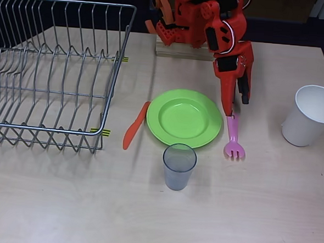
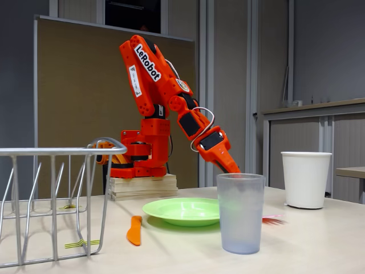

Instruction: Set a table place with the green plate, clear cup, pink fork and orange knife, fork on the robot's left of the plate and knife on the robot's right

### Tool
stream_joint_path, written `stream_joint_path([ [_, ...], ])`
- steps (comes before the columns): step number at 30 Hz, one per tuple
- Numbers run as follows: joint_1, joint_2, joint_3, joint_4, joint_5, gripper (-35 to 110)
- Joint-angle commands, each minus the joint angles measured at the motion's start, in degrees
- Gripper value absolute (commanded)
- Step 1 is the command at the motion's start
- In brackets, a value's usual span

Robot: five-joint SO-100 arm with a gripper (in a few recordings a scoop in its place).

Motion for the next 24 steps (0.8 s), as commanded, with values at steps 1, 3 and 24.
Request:
stream_joint_path([
  [1,1.1,8.9,-2.1,4.0,-12.0,26],
  [3,1.8,13.5,-3.8,7.7,-15.3,18],
  [24,28.7,27.6,-3.5,22.1,-48.0,0],
])
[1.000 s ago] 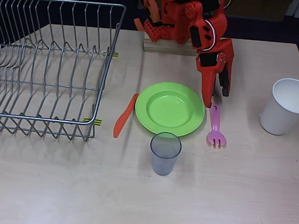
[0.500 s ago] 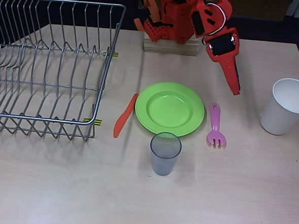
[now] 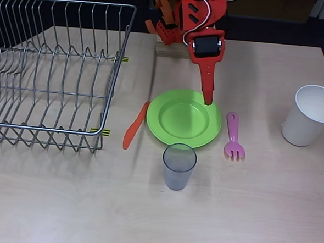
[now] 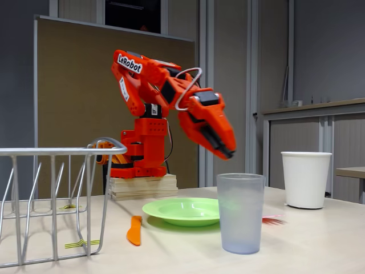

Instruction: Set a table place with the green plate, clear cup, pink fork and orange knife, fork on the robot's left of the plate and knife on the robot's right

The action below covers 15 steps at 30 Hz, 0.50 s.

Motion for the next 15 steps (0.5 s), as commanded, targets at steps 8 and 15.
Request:
stream_joint_path([
  [8,13.0,19.9,11.1,12.8,-7.6,0],
  [15,14.3,29.8,15.9,21.3,-8.2,0],
])
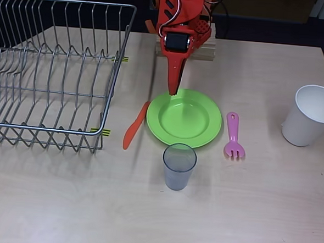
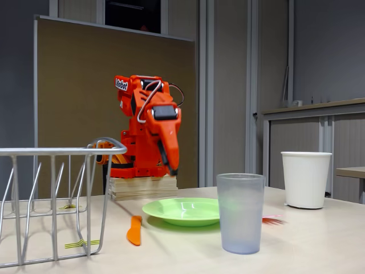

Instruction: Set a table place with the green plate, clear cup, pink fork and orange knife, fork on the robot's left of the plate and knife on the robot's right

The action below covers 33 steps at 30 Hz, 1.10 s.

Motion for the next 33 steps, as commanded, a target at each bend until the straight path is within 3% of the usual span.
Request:
stream_joint_path([
  [1,0.1,4.8,0.3,6.1,0.0,0],
  [9,-0.3,16.8,0.3,23.7,-3.2,0],
  [14,-1.8,24.2,0.3,29.5,-5.3,0],
  [33,-6.8,24.3,0.3,30.6,-4.6,0],
])
